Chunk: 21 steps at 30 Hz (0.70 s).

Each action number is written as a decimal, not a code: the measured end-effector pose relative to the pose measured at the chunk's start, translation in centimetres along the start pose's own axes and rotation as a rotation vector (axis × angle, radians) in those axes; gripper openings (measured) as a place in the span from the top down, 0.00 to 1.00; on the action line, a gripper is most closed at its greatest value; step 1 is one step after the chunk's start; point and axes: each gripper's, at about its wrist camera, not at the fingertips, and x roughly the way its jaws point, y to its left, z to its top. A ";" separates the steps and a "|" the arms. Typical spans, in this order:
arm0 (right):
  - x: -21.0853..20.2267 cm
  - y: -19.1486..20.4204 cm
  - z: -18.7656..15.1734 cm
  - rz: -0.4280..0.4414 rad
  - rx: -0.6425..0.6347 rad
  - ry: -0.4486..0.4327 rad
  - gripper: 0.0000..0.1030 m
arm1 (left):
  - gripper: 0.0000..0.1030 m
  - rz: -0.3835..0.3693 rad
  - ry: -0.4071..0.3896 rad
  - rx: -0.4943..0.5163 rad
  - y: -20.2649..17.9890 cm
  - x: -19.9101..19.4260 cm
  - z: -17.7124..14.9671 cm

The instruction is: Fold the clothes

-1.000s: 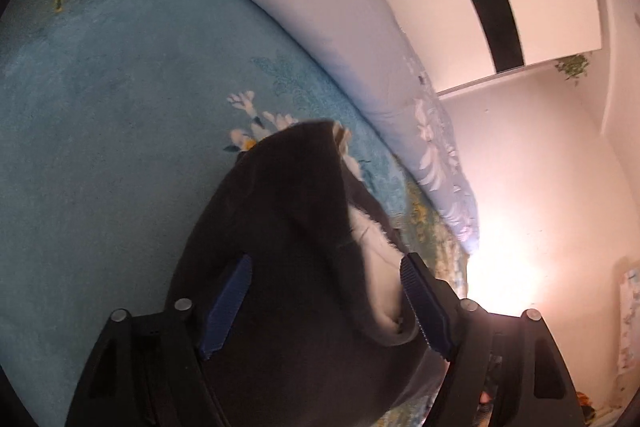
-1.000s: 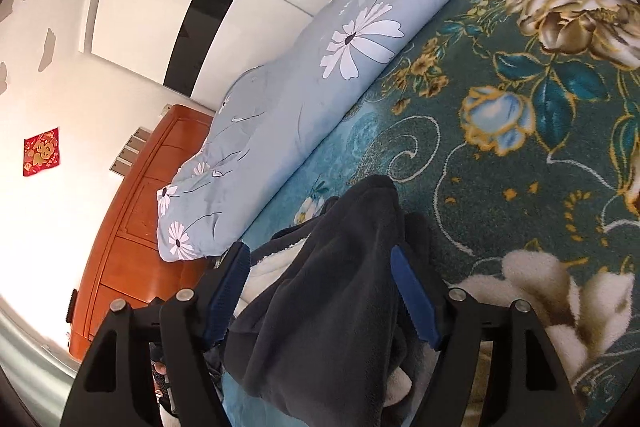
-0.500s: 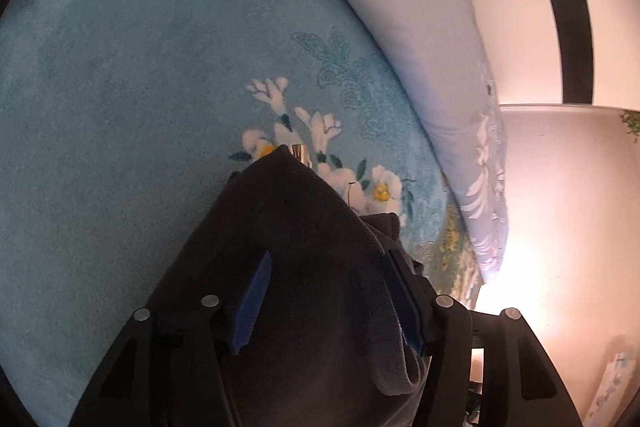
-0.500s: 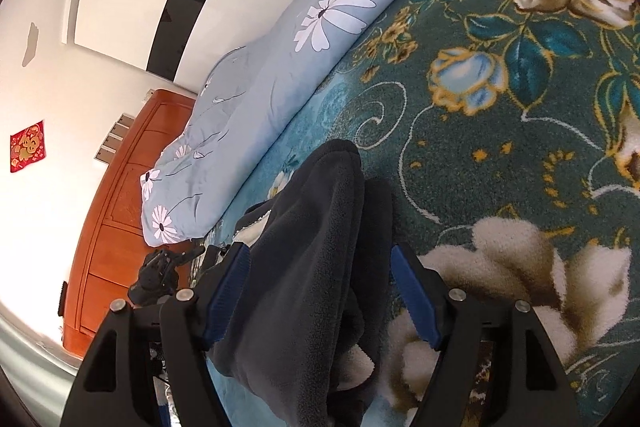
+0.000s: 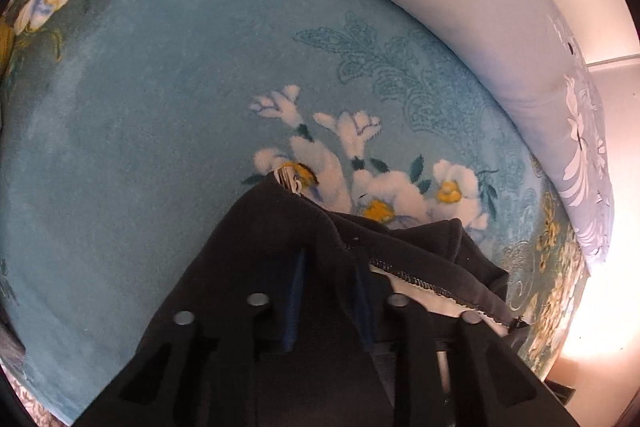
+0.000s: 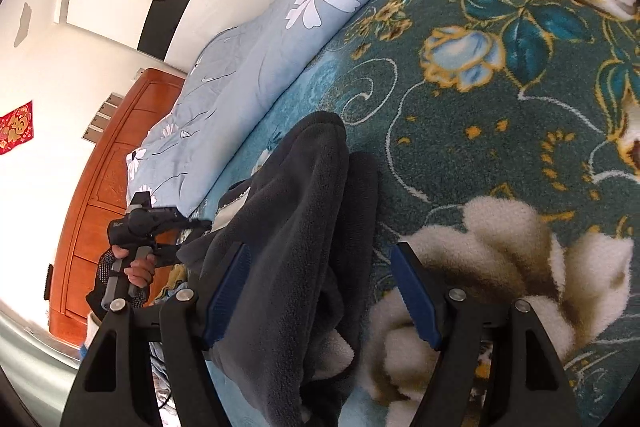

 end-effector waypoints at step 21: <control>0.4 0.5 -1.7 0.054 -0.025 0.067 0.28 | 0.36 -0.338 -0.131 0.231 6.2 -5.3 -1.6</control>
